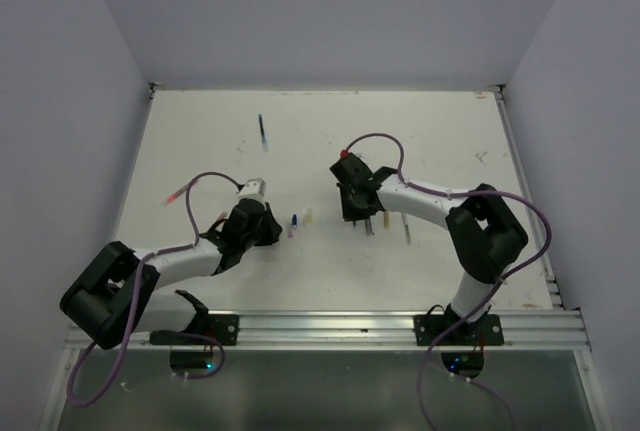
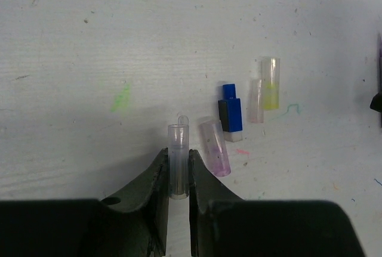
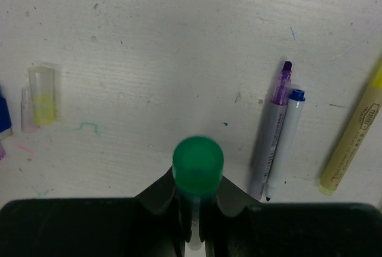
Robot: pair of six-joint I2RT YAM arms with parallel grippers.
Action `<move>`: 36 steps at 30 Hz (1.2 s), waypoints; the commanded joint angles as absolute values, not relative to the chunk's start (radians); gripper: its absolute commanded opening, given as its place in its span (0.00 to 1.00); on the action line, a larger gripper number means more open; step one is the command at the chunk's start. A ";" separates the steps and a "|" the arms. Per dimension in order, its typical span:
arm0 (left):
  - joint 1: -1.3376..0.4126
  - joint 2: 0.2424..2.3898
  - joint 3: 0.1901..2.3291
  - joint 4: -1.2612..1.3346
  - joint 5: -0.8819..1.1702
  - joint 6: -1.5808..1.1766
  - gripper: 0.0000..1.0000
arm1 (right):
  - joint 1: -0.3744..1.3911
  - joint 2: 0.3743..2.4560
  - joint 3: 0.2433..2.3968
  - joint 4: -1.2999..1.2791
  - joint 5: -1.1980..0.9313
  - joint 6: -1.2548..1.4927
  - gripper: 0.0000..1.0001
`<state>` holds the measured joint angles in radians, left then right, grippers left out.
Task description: Open the pen caps
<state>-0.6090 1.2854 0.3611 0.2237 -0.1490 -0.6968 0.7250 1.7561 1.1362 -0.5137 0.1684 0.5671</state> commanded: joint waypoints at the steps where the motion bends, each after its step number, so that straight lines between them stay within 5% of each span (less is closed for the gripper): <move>1: -0.606 1.302 0.354 0.314 -0.153 -0.724 0.17 | 0.719 1.766 1.121 -0.483 0.213 0.577 0.17; 21: -0.604 1.292 0.347 0.296 -0.147 -0.727 0.39 | 0.706 1.741 1.086 -0.454 0.239 0.539 0.33; 30: -0.604 1.152 0.428 0.134 -0.218 -0.707 0.50 | 0.706 1.546 1.054 -0.425 0.249 0.476 0.58; 36: -0.572 1.163 0.586 0.032 -0.308 -0.626 0.61 | 0.707 1.421 1.065 -0.451 0.212 0.459 0.60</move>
<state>-0.6010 1.1488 0.4847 0.0776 -0.2199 -0.6907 0.7101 1.4807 1.0531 -0.4568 0.2169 0.4862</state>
